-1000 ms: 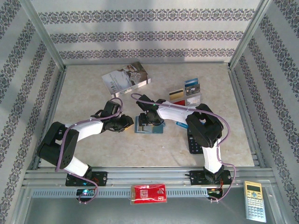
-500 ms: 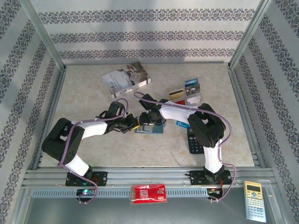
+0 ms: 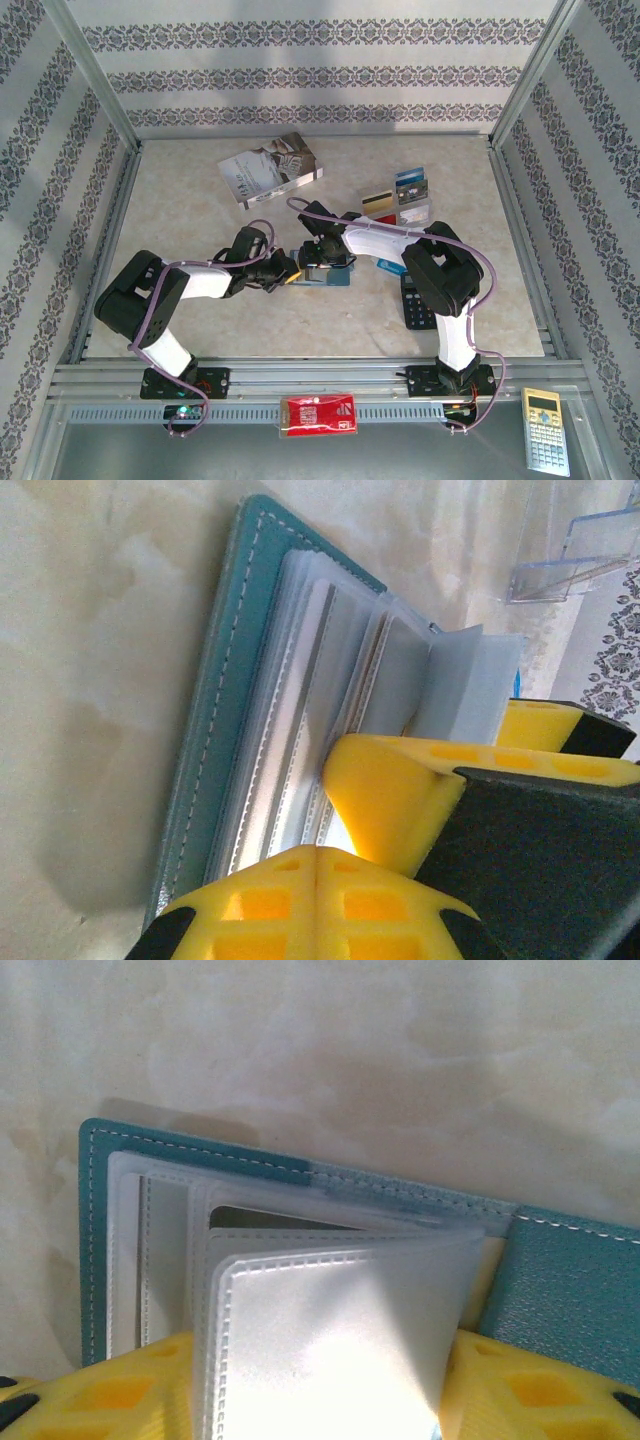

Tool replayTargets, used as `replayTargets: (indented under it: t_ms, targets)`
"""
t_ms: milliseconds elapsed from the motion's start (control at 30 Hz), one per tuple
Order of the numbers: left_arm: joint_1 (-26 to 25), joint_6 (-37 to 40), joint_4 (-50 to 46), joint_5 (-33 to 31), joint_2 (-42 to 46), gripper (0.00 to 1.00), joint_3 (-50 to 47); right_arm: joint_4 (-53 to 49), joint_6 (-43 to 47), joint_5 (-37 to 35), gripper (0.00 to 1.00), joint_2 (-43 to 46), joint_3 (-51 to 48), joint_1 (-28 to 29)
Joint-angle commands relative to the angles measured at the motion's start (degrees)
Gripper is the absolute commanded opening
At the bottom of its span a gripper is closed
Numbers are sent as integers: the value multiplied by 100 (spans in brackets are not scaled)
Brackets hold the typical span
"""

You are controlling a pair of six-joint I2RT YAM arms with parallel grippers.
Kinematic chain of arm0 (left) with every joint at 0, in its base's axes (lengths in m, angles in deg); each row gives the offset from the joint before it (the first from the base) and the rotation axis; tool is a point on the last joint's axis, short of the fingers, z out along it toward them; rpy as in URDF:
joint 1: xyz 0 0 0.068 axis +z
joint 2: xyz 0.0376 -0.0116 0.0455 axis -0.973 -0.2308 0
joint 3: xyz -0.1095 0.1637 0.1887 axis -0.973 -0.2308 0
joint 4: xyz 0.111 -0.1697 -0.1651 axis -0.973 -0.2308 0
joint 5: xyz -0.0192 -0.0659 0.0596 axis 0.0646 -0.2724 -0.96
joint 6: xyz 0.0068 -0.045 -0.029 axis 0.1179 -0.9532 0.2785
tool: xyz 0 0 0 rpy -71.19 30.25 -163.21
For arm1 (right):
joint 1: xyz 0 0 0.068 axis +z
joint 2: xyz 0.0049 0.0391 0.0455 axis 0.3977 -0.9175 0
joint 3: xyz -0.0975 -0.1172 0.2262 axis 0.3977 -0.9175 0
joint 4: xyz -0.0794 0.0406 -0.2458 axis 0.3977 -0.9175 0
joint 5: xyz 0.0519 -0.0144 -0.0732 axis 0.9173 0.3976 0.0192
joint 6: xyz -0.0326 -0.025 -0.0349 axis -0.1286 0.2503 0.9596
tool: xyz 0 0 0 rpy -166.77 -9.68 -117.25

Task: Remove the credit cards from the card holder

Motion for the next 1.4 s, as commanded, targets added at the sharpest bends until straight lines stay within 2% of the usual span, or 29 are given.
replayTargets:
  t_ms: [0, 533, 700, 900, 1133, 1367]
  targets:
    - [-239, -196, 413, 114, -33, 0, -118, -39, -32, -52, 54, -228, -199, -90]
    - [-349, -480, 1172, 336, -126, 0, -325, 112, -111, 191, 52, -131, -282, -152]
    - [-345, -542, 1319, 95, -264, 0, -355, 126, -129, 228, 52, -122, -299, -170]
    - [-357, -1076, 2284, -336, -470, 0, -586, 136, -164, 272, 53, -103, -307, -177]
    - [-358, -1301, 1759, -712, -525, 0, -744, 122, -156, 190, 58, 50, -350, -213]
    - [-356, -1321, 1216, -702, -581, 0, -689, 72, -76, 66, 64, 286, -494, -304]
